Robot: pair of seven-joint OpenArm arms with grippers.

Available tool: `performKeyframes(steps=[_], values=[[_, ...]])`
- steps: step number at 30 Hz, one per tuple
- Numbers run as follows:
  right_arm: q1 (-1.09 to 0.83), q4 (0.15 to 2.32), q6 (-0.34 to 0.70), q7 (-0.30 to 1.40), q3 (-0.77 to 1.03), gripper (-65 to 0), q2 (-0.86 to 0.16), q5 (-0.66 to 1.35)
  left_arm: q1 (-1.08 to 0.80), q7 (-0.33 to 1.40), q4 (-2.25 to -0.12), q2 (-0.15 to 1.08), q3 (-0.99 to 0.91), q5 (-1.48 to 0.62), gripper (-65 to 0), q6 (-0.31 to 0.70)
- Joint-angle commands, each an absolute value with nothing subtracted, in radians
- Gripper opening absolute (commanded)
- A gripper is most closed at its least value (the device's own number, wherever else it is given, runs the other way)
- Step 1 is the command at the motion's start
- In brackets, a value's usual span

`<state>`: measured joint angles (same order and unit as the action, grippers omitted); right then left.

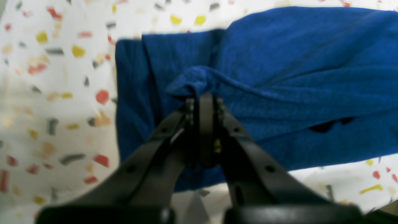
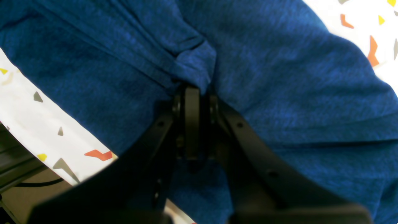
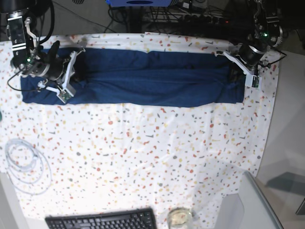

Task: Layout the t-shirt on the table in an organized manner, then fold the t-shirt properly
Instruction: 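Release the folded edge with both grippers and lift them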

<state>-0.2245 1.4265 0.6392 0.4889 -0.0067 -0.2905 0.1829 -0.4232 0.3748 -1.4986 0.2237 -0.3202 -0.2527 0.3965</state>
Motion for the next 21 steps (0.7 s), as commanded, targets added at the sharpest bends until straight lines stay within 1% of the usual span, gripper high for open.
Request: performKeyframes(steps=[1, 9, 16, 18, 21], values=[[-0.219, 1.443, 0.636, 0.473, -0.007, -65.0, -0.302, 0.194, -0.410, 0.358, -1.495, 0.237, -0.329, -0.255, -65.0, 0.394], [-0.226, 1.446, 0.636, 0.475, -0.008, -65.0, -0.300, 0.194, -0.378, 0.358, -1.461, 0.237, -0.329, -0.255, -65.0, 0.394], [-0.231, 1.460, 0.636, 0.558, -0.002, -64.5, -0.294, 0.196, -0.363, 0.358, -1.465, 0.237, -0.329, -0.255, -65.0, 0.394], [-0.237, 1.483, 0.636, 0.559, 0.005, -59.6, -0.282, 0.196, -0.363, 0.358, -1.469, 0.237, -0.329, -0.255, -65.0, 0.394], [-0.263, 1.537, 0.636, 0.559, 0.059, -46.7, -0.266, 0.196, -0.366, 0.358, -1.471, 0.237, -0.329, -0.255, -65.0, 0.394]])
